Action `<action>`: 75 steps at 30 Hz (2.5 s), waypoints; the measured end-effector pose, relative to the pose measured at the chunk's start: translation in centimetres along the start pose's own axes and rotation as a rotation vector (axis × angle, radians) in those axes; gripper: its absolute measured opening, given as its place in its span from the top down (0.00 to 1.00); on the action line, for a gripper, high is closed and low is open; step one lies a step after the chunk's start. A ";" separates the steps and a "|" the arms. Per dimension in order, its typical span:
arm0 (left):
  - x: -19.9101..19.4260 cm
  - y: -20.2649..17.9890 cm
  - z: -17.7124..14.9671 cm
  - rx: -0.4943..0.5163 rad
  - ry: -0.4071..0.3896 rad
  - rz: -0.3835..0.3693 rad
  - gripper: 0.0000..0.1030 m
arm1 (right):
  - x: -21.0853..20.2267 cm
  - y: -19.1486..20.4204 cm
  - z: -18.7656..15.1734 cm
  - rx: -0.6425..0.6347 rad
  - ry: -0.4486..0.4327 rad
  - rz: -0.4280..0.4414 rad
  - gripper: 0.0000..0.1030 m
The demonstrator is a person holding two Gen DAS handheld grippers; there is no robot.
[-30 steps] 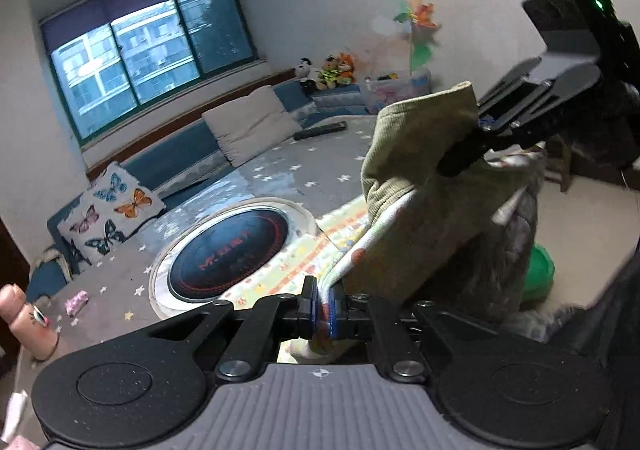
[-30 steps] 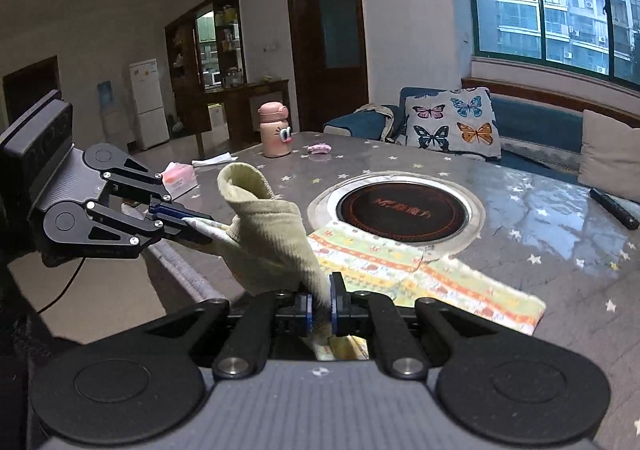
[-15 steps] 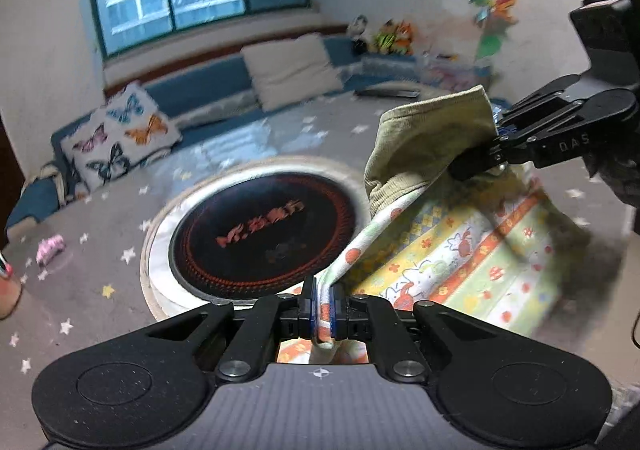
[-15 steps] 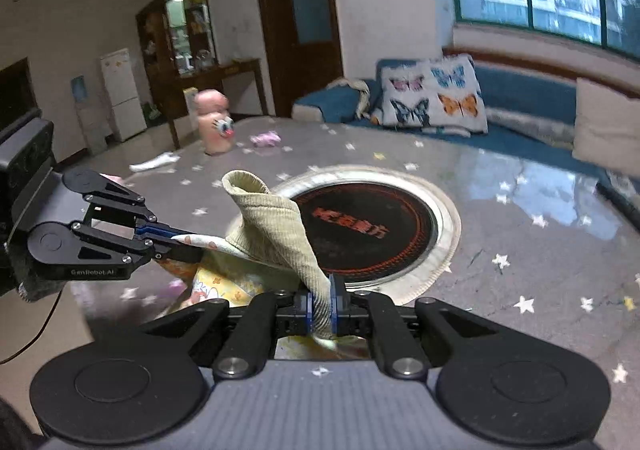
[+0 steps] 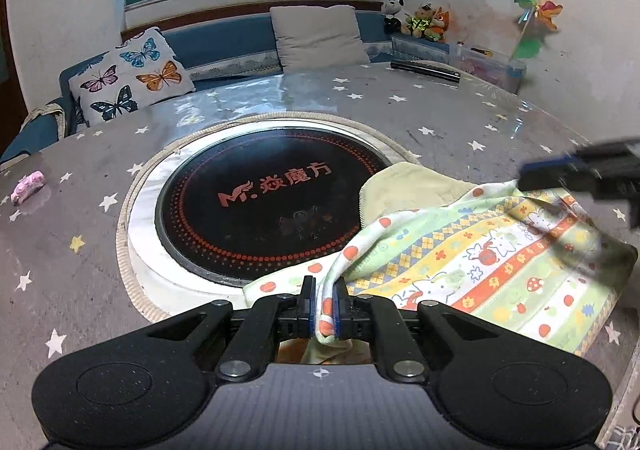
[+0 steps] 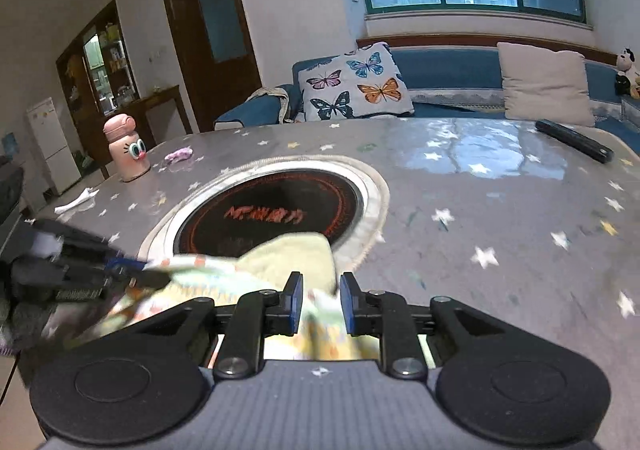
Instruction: Fold clothes
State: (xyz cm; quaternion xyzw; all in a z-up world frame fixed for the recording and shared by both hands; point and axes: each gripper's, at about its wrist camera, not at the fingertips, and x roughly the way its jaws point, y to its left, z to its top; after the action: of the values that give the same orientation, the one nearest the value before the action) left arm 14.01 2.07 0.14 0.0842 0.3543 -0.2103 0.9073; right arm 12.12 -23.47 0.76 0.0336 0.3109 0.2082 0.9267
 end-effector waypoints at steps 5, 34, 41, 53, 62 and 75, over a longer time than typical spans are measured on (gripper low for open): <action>0.7 0.5 0.7 -0.011 0.005 0.025 0.82 | -0.2 -0.6 -2.4 0.006 0.050 -0.063 0.81; 1.5 -5.3 3.0 -0.002 -0.003 -0.099 0.76 | 2.3 2.2 0.7 -0.052 0.052 -0.020 0.85; 2.2 -5.4 2.4 -0.012 0.000 -0.092 0.76 | 2.1 5.1 -0.7 -0.182 0.073 0.022 0.85; -0.1 -6.4 0.6 0.038 -0.055 -0.057 0.76 | -2.0 9.6 -5.0 -0.344 0.065 0.092 0.84; -4.2 -7.7 -3.7 0.088 -0.119 -0.018 0.75 | -5.1 7.8 -6.2 -0.221 0.024 0.062 0.78; -5.7 -5.7 -5.5 -0.019 -0.124 0.009 0.74 | -8.3 1.5 -7.4 -0.055 0.015 -0.133 0.79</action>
State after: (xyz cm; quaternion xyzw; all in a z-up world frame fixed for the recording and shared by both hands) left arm 4.42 0.45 -0.02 0.0637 0.2989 -0.2076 0.9292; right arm 1.24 -26.01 -0.23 -0.0141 0.3136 0.1550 0.9367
